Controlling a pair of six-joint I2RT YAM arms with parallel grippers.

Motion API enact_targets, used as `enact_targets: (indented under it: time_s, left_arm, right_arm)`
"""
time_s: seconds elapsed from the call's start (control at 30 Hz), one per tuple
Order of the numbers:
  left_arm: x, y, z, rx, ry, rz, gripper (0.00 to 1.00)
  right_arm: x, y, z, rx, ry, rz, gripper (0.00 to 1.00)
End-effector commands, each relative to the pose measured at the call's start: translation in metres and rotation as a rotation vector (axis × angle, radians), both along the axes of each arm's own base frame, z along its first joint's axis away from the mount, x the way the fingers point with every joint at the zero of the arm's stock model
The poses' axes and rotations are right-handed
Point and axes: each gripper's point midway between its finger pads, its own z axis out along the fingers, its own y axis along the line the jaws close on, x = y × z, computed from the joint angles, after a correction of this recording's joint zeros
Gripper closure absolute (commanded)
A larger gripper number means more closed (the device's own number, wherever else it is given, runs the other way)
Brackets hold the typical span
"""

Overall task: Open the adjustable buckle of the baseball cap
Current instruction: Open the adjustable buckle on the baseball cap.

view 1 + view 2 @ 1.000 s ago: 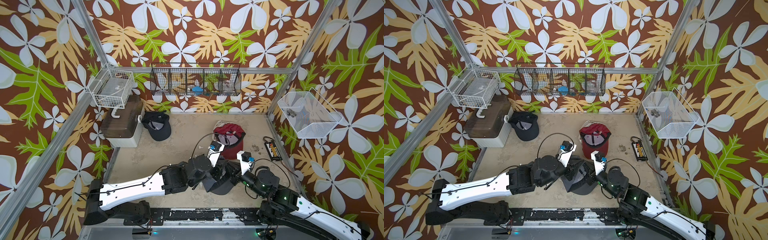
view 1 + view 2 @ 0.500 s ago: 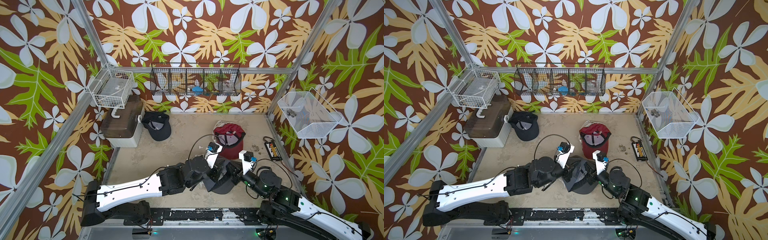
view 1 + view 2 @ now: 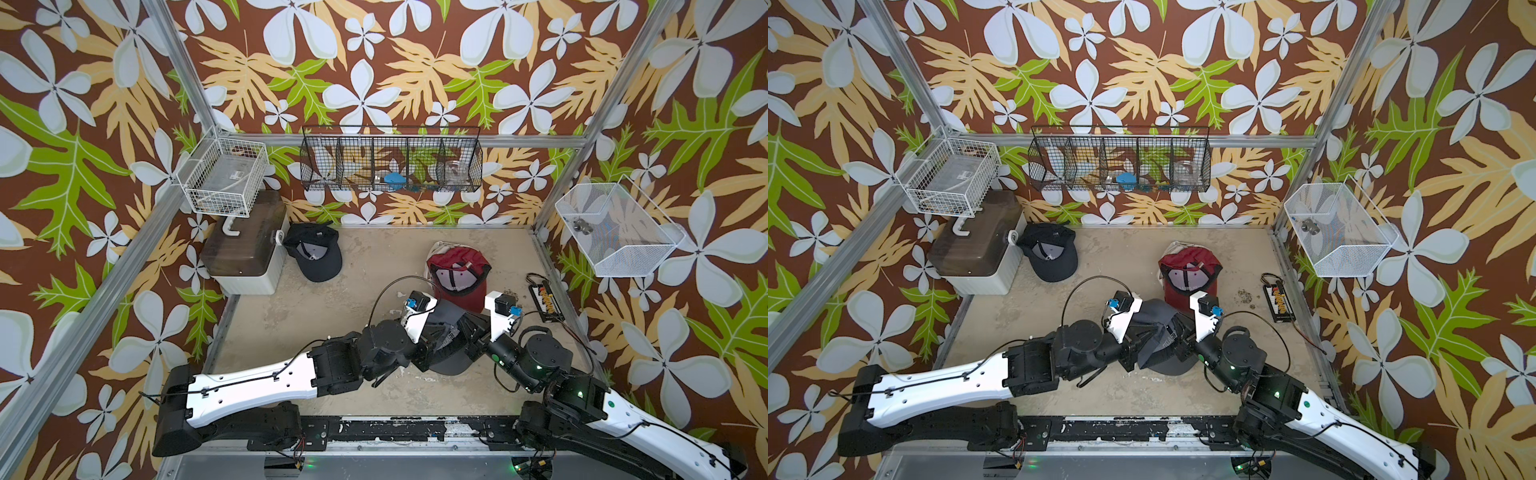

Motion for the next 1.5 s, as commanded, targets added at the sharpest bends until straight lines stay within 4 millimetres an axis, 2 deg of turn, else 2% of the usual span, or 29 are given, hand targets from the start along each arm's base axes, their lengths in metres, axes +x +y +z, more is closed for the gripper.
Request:
enact_targets:
  time_s: [0.0,0.43,0.87,1.0,1.13,1.47]
  left_arm:
    - [-0.003,0.002,-0.002,-0.019,0.025,-0.007,1.0]
    - [-0.007,0.011,-0.028,-0.004,0.073,0.0,1.0]
    - [-0.008,0.013,-0.03,-0.008,0.08,-0.001,1.0]
    - [-0.01,0.016,-0.033,-0.016,0.084,-0.003,0.92]
    - [-0.012,0.021,-0.031,-0.03,0.089,0.007,0.89]
    - [-0.02,0.035,-0.033,-0.039,0.086,0.04,0.77]
  right_arm:
    - [0.003,-0.005,0.018,0.031,-0.039,-0.032,1.0]
    - [0.003,-0.006,0.029,0.044,-0.058,-0.035,1.0]
    - [0.001,-0.009,0.033,0.056,-0.058,-0.034,1.0]
    - [0.001,-0.013,0.036,0.052,-0.057,-0.046,1.0]
    - [0.001,-0.02,0.043,0.062,-0.071,-0.071,1.0]
    - [0.019,-0.024,0.055,-0.015,-0.046,-0.181,1.0]
